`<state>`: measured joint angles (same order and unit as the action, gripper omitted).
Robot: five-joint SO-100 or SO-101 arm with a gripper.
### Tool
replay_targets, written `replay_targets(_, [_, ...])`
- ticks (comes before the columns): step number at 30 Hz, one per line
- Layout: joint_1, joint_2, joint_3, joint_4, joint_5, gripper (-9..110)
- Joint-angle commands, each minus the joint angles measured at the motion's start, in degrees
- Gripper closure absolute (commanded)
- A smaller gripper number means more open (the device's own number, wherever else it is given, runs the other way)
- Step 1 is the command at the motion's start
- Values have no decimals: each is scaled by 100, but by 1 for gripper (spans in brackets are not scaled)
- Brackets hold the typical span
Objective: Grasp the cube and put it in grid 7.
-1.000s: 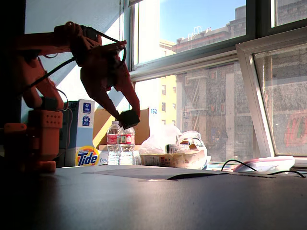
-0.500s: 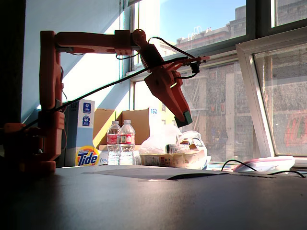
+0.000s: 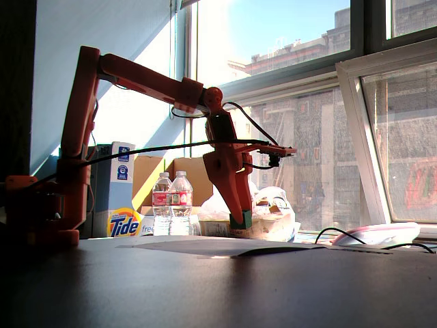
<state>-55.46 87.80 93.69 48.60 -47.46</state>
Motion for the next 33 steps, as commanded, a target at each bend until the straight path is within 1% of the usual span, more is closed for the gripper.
replay_targets(1, [-97, 53, -26, -97, 141, 101])
replay_targets(13, [-220, 26, 264, 9, 378, 101])
replay_targets(19, [-176, 105, 334, 141, 606, 91])
replay_targets(23, [-176, 158, 378, 229, 606, 88])
replay_targets(28, [-158, 360, 404, 299, 800, 81])
replay_targets(33, [-141, 404, 404, 378, 782, 81])
